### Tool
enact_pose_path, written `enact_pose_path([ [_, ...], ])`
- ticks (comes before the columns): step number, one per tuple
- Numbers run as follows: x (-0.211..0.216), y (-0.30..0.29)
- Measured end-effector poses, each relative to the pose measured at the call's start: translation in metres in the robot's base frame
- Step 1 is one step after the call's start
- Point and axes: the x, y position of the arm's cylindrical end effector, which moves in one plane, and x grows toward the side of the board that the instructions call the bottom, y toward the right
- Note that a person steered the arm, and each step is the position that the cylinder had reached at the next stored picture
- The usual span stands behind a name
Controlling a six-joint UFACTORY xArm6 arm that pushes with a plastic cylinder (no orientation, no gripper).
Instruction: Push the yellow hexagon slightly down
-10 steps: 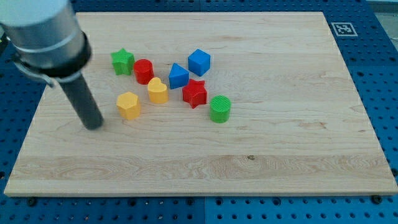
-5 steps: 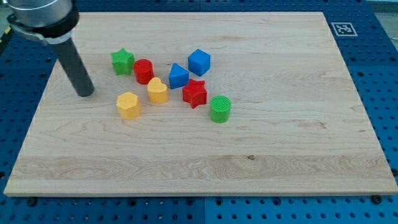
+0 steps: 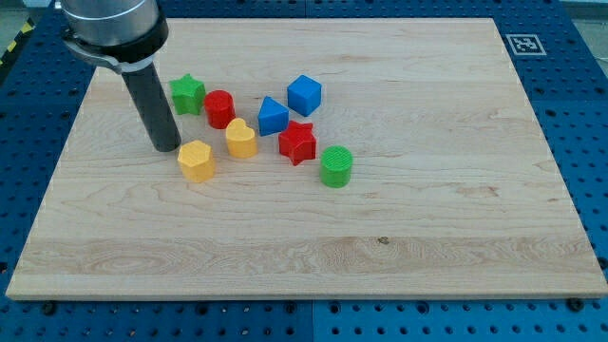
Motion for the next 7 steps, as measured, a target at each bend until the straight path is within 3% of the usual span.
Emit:
enact_pose_path([
  [7,0.01,0.02],
])
